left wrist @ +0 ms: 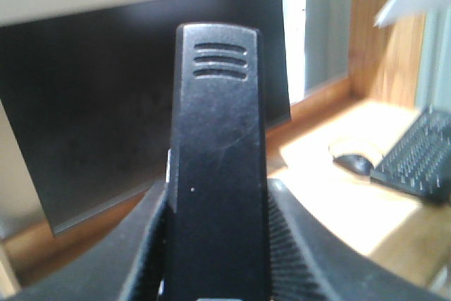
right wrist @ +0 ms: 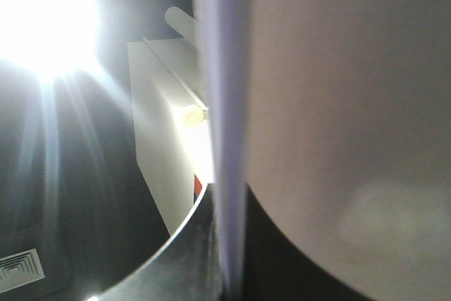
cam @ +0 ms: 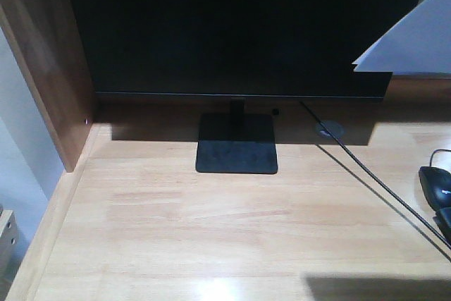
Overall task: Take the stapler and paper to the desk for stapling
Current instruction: 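Position the base in front of the desk below the monitor, then lower the black stapler in the left gripper onto the desk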
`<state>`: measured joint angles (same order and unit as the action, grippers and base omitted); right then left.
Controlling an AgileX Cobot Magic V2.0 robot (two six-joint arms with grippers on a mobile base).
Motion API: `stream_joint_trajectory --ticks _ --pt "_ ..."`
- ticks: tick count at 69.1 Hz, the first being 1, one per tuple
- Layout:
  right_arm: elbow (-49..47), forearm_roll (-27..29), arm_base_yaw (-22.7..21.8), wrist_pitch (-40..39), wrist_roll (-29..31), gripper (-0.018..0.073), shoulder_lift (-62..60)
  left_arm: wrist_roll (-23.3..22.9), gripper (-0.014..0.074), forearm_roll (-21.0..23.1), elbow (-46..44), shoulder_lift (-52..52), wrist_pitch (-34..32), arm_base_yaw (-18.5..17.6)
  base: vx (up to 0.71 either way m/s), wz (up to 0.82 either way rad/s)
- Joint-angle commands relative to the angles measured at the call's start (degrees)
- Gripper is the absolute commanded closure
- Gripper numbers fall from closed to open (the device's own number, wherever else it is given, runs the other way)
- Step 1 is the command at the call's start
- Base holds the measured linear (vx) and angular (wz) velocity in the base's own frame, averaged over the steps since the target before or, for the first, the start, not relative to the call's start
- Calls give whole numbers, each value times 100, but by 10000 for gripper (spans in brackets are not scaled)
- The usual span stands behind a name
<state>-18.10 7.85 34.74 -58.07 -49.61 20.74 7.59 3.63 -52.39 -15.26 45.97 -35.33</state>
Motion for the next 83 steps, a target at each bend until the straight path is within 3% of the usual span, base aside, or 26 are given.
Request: stream_joint_trajectory --ticks 1,23,30,41,59,71,83 --pt "-137 -107 -27 -183 65 565 51 3 603 38 -146 -161 -741 -44 0 0" --pt "-137 -107 -27 -183 65 565 51 25 603 270 -146 -1188 -751 -44 0 0" --pt "-137 -107 -27 -183 65 565 51 443 603 555 -146 -1682 -815 -44 0 0" --pt "-137 -107 -27 -183 65 565 51 1646 603 1430 -146 -2409 -1029 -44 0 0" --pt "-137 -107 -27 -183 65 565 51 4238 603 3054 -146 -3443 -1229 15 0 0" --pt "-137 -107 -27 -183 65 565 51 5688 603 4081 -146 -3957 -984 534 0 0" --pt "-137 -107 -27 -183 65 565 51 6758 603 4908 -146 -4413 -362 1254 0 0"
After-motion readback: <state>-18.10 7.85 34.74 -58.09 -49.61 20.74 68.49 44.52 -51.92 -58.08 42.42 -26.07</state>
